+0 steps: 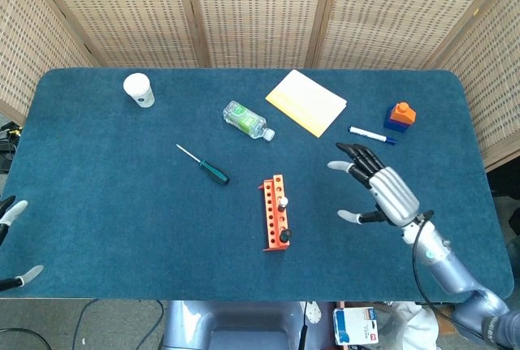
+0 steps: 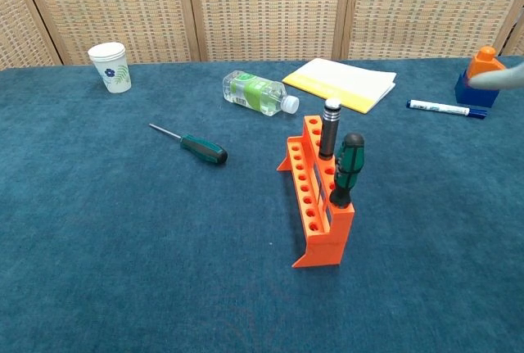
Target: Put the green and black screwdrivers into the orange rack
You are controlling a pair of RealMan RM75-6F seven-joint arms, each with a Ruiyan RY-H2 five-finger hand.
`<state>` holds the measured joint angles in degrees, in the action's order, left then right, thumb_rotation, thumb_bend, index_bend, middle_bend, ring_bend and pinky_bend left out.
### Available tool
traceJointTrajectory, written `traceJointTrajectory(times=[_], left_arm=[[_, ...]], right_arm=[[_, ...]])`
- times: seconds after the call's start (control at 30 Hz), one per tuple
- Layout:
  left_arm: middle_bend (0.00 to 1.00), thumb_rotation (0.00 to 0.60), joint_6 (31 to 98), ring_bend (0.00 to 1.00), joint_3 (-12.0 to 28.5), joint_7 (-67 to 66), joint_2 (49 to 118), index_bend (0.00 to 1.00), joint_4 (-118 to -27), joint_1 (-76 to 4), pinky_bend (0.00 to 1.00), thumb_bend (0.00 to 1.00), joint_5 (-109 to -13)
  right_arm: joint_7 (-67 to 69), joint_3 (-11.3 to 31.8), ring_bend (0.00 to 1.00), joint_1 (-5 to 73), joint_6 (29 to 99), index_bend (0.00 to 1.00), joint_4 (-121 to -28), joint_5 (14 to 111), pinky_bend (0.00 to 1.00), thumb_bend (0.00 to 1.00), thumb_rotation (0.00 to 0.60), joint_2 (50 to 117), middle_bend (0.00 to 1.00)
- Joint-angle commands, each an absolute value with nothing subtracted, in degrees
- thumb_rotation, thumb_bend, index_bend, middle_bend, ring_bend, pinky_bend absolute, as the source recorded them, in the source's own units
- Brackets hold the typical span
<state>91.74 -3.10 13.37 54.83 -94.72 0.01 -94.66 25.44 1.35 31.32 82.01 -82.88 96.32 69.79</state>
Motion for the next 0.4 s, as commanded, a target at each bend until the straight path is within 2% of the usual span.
traceJointTrajectory(times=[0.03, 0.17, 0.4], left_arm=[[0.0, 0.6, 93.2, 0.0, -3.2, 13.5, 55.1, 0.0, -94.2, 0.7, 0.0, 0.0, -95.7], [0.0, 0.6, 94.6, 0.0, -3.0, 12.2, 56.0, 0.0, -93.5, 1.2, 0.0, 0.0, -96.2], [0.0, 0.6, 96.1, 0.0, -3.6, 11.1, 56.7, 0.0, -92.8, 1.9, 0.0, 0.0, -98.3]], right_arm=[[5.2, -2.8, 0.0, 19.0, 91.4, 0.09, -85.4, 95.2, 0.0, 0.02, 0.6, 64.5, 0.0], [-1.3, -4.1, 0.0, 12.7, 95.8, 0.0, -87.3, 93.5, 0.0, 0.0, 0.6, 63.8, 0.0], [-6.9, -4.5, 0.0, 6.7, 101.4, 0.0, -88.7, 94.3, 0.0, 0.0, 0.6, 64.9, 0.0]])
